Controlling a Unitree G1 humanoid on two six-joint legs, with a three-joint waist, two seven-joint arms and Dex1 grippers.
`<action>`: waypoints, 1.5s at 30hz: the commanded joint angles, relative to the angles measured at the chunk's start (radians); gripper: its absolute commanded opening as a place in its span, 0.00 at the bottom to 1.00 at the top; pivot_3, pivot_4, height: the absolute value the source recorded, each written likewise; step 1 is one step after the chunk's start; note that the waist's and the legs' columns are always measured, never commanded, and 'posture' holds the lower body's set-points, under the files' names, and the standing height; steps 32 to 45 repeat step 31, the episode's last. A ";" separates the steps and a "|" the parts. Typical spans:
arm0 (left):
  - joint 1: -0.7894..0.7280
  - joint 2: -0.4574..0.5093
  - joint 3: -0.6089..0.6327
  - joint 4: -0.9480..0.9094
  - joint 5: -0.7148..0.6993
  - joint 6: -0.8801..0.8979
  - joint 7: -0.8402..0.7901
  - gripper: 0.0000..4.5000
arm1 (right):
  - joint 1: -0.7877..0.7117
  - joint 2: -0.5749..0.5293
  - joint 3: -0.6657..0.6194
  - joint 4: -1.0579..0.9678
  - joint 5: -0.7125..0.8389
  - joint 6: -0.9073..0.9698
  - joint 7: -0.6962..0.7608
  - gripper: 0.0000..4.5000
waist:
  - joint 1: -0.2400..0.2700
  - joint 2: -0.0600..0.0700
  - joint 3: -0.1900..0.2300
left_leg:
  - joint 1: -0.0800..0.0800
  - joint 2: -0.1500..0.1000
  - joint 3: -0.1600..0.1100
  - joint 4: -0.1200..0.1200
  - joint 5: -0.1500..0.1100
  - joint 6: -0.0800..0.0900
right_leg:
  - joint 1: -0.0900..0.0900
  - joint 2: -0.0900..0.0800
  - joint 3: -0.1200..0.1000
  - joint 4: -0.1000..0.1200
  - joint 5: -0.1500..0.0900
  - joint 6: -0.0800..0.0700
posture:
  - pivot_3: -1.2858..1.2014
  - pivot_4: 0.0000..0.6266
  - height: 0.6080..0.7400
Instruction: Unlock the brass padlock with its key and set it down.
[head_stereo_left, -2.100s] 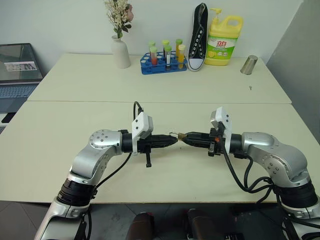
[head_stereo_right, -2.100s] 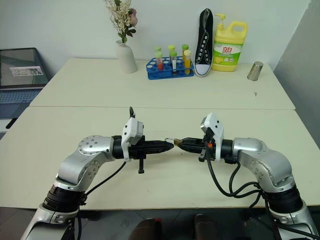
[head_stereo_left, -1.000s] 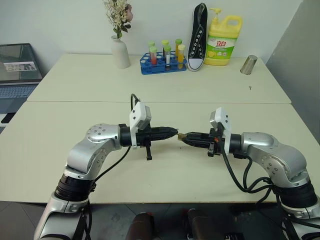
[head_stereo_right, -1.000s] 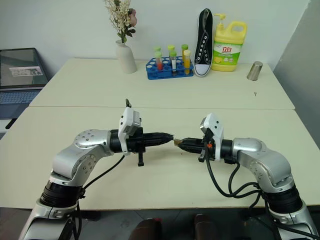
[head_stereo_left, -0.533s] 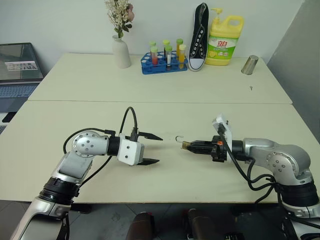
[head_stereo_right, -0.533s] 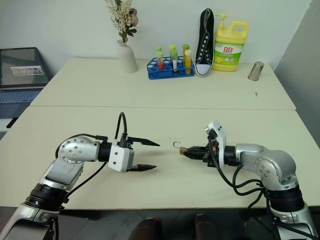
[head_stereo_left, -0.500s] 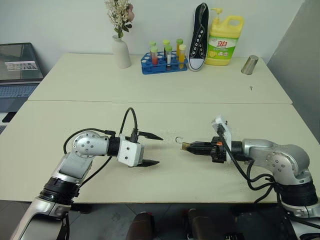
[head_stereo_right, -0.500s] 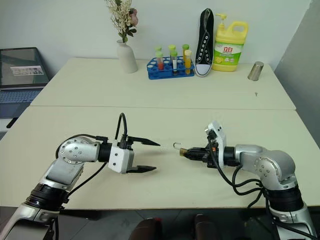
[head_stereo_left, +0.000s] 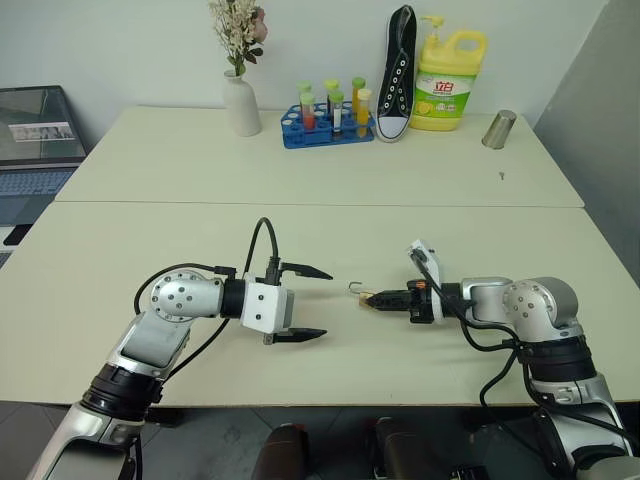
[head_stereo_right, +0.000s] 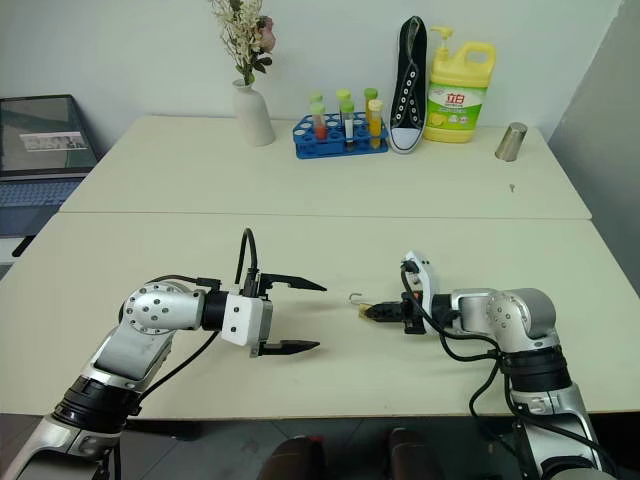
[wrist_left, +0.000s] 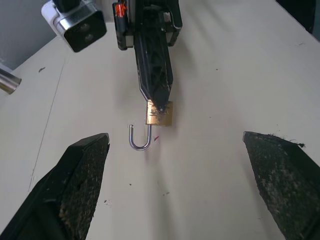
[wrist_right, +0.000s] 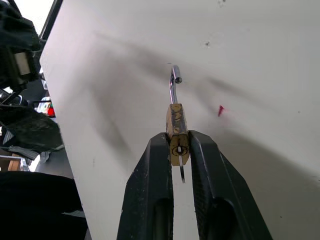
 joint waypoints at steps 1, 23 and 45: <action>0.000 0.007 0.007 -0.042 -0.017 0.001 -0.001 1.00 | -0.039 0.002 -0.013 0.017 -0.001 0.018 0.006 0.03 | 0.000 0.000 0.000 | 0.000 0.000 0.000 0.000 0.000 0.000 | 0.000 0.000 0.000 0.000 0.000 0.000 | 0.52 0.24 1.00; 0.041 0.051 0.102 -0.098 -0.201 0.547 0.059 1.00 | 0.482 -0.354 0.007 -0.558 -0.255 -0.585 0.145 0.99 | -0.003 0.000 0.001 | 0.000 0.001 -0.001 -0.001 0.000 0.000 | 0.000 0.001 -0.001 -0.001 -0.001 0.002 | 0.52 0.24 1.00; 0.081 0.044 0.108 -0.081 -0.198 0.494 0.016 1.00 | 0.530 -0.372 -0.130 -0.595 -0.221 -0.687 0.195 0.99 | 0.002 0.000 0.001 | 0.001 0.000 0.000 0.001 0.000 0.000 | 0.001 0.001 0.000 0.000 -0.001 0.002 | 0.52 0.24 1.00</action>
